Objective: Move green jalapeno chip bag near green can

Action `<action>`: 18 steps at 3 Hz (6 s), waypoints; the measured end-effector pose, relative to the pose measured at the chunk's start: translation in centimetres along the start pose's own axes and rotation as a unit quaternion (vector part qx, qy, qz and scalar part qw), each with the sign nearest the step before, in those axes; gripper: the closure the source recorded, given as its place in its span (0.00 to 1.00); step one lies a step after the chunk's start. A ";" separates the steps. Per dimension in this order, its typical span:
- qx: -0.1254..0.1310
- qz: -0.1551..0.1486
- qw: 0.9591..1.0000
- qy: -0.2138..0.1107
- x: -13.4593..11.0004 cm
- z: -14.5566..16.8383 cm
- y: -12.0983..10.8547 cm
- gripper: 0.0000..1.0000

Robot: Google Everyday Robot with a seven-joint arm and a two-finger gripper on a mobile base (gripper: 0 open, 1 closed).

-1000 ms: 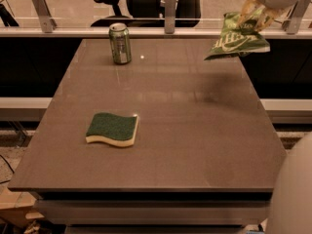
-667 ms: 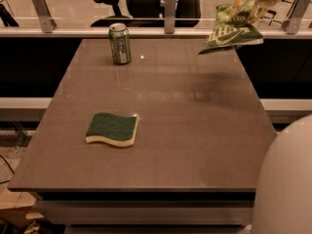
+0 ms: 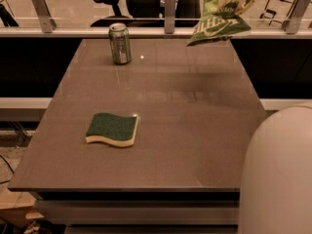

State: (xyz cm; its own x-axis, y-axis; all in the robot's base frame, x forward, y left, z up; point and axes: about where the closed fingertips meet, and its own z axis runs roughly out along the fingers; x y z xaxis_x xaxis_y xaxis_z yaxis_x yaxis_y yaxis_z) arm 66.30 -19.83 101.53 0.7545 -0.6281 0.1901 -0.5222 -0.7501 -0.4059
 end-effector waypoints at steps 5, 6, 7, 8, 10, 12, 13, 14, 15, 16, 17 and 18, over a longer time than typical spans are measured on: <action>0.186 -0.038 0.967 -0.167 -4.7 2.3 -8.2 1.00; 0.186 -0.049 0.969 -0.155 -4.9 2.2 -9.5 1.00; 0.169 -0.053 0.976 -0.128 -4.5 1.8 -9.9 1.00; 0.125 -0.048 0.985 -0.104 -4.1 3.0 -9.5 1.00; 0.069 -0.042 0.991 -0.105 -4.6 6.2 -8.3 1.00; 0.051 -0.042 0.989 -0.130 -5.8 8.9 -7.7 1.00; 0.047 -0.044 0.987 -0.146 -6.6 10.3 -7.8 1.00; 0.046 -0.046 0.985 -0.162 -7.3 11.5 -8.0 1.00; 0.055 -0.051 0.980 -0.186 -8.2 14.3 -9.1 1.00; 0.057 -0.051 0.979 -0.187 -8.2 14.7 -9.3 1.00; 0.061 -0.050 0.979 -0.185 -8.2 15.1 -9.7 0.82; 0.064 -0.049 0.980 -0.184 -8.1 15.5 -10.0 0.59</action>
Offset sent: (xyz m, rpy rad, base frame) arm -0.0026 0.0392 0.0204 0.2460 0.0602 0.1772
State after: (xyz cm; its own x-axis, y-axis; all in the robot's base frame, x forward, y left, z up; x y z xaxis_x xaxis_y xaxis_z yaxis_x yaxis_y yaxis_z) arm 71.53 -4.02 90.16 0.9031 -0.4194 -0.0920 -0.4035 -0.7557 -0.5158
